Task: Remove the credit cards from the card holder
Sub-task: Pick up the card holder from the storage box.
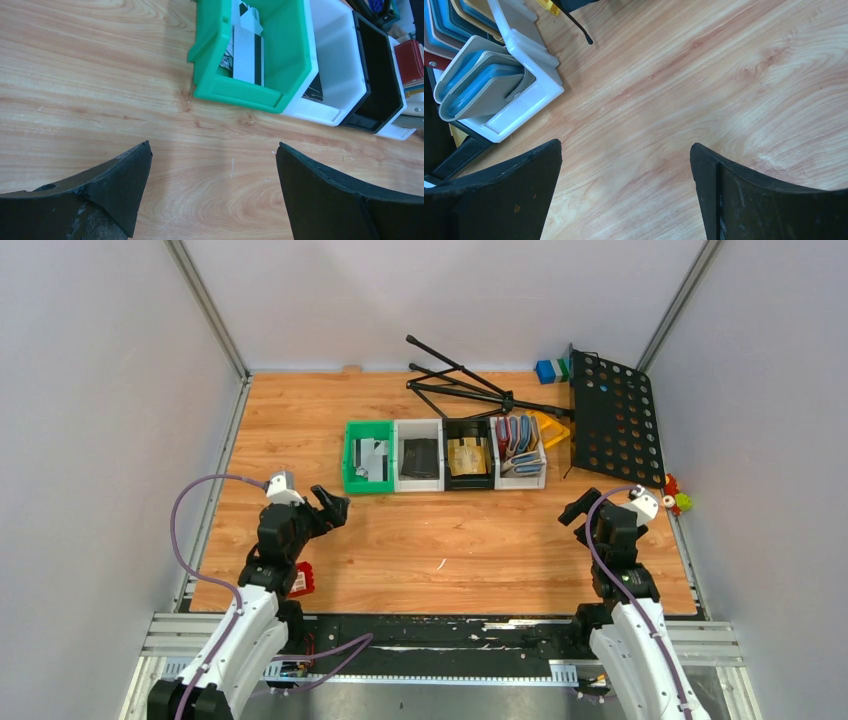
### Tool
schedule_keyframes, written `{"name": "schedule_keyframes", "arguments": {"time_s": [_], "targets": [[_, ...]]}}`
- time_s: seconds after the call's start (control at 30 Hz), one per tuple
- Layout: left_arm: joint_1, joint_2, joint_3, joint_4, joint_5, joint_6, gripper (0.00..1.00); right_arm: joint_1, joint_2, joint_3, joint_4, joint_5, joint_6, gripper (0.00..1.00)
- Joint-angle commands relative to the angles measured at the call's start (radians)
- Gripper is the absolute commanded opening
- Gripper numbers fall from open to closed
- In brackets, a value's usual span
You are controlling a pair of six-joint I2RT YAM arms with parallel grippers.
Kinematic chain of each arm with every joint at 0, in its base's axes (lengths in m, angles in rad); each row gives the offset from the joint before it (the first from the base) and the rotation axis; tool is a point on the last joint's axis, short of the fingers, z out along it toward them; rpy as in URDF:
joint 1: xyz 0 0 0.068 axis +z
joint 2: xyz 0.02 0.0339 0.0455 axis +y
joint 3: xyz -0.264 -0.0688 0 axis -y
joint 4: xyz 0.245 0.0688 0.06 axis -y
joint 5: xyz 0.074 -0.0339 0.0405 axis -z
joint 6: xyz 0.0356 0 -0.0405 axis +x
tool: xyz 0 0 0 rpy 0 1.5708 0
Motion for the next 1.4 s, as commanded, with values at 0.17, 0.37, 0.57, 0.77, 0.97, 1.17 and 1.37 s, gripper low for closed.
{"name": "schedule_keyframes", "arguments": {"time_s": [0.17,0.37,0.57,0.77,0.97,1.17,1.37], "targets": [[0.003,-0.025,-0.035,0.092,0.065,0.034,1.00,-0.001,-0.003,0.001,0.055,-0.008,-0.011,1.00],[0.003,0.009,-0.041,0.151,0.146,0.041,1.00,0.000,0.006,0.038,0.073,-0.138,-0.005,0.94],[0.003,0.013,-0.050,0.192,0.186,0.026,1.00,0.000,0.129,0.140,0.142,-0.345,0.092,0.90],[0.003,0.015,-0.057,0.211,0.194,-0.002,1.00,0.001,0.313,0.249,0.192,-0.425,0.208,0.81],[0.003,0.023,-0.052,0.221,0.215,-0.011,1.00,0.014,0.476,0.317,0.210,-0.420,0.289,0.70],[0.003,0.017,-0.053,0.213,0.208,-0.008,1.00,0.024,0.617,0.376,0.240,-0.401,0.301,0.57],[0.003,0.024,-0.052,0.218,0.208,-0.009,1.00,0.035,0.708,0.405,0.281,-0.390,0.315,0.43]]}}
